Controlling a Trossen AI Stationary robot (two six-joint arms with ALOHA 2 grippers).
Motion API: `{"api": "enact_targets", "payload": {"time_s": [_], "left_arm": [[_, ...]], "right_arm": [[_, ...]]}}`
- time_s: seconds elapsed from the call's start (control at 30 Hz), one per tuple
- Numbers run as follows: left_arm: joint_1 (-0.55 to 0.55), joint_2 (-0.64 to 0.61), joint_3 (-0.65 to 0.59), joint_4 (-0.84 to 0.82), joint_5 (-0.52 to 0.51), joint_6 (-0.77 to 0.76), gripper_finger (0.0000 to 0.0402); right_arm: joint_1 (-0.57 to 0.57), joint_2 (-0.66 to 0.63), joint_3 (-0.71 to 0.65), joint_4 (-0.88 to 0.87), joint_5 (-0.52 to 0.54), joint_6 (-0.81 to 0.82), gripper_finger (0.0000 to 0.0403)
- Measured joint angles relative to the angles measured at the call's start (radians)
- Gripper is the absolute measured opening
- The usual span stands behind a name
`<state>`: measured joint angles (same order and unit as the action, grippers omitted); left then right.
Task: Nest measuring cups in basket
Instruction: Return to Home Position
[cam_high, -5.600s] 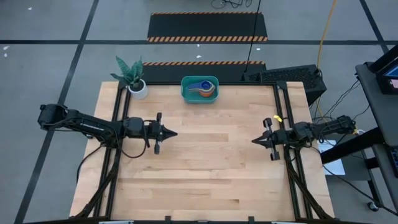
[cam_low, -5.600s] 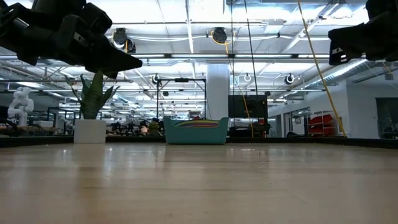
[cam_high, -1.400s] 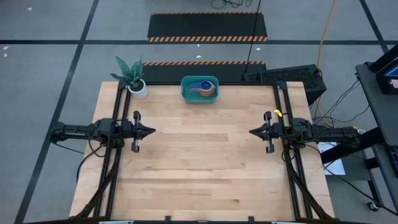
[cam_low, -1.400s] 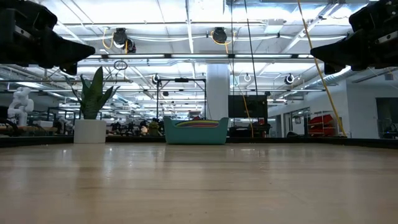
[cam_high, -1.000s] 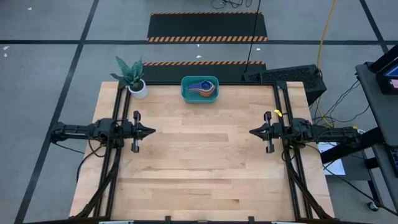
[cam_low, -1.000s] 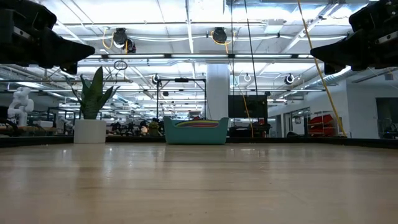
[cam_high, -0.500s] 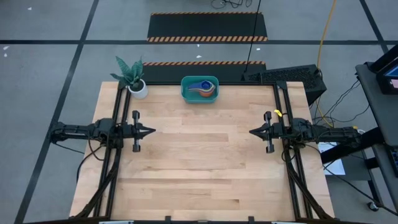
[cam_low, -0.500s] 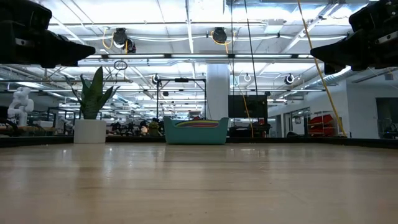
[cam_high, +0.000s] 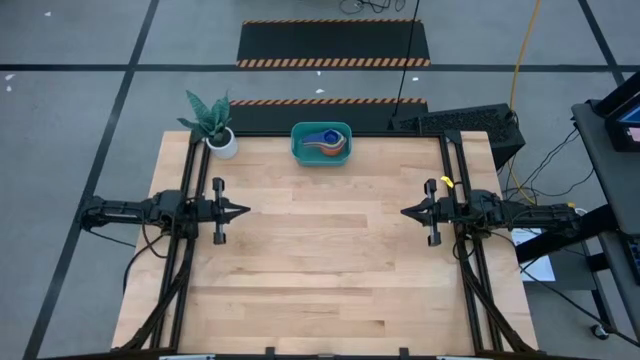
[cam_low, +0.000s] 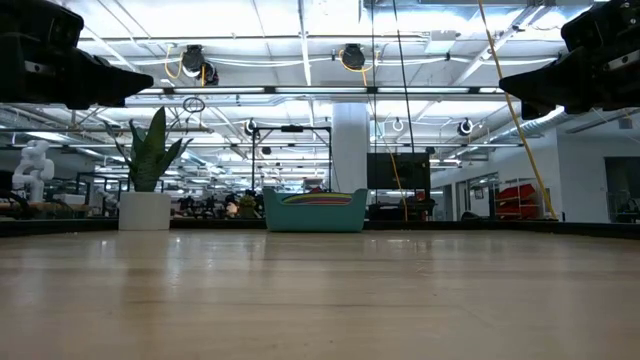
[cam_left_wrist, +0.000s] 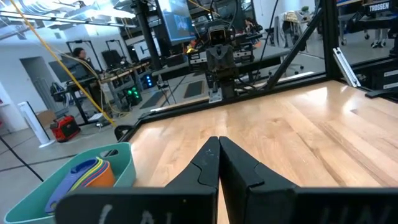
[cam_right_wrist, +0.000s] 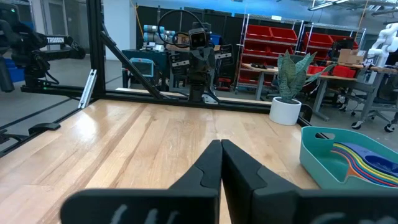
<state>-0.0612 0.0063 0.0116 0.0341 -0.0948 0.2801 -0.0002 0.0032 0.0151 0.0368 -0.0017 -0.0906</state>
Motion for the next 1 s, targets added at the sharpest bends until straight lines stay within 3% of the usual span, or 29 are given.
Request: {"api": "enact_targets", "payload": {"time_s": [0.9,1.0], "left_arm": [[0.0,0.0,0.0,0.001,0.0,0.0,0.0006],[0.0,0.0,-0.002,0.014,-0.001,-0.067,0.0006]], "right_arm": [[0.0,0.0,0.0,0.0,0.0,0.0,0.0],[0.0,0.0,0.0,0.0,0.0,0.0,0.0]]}}
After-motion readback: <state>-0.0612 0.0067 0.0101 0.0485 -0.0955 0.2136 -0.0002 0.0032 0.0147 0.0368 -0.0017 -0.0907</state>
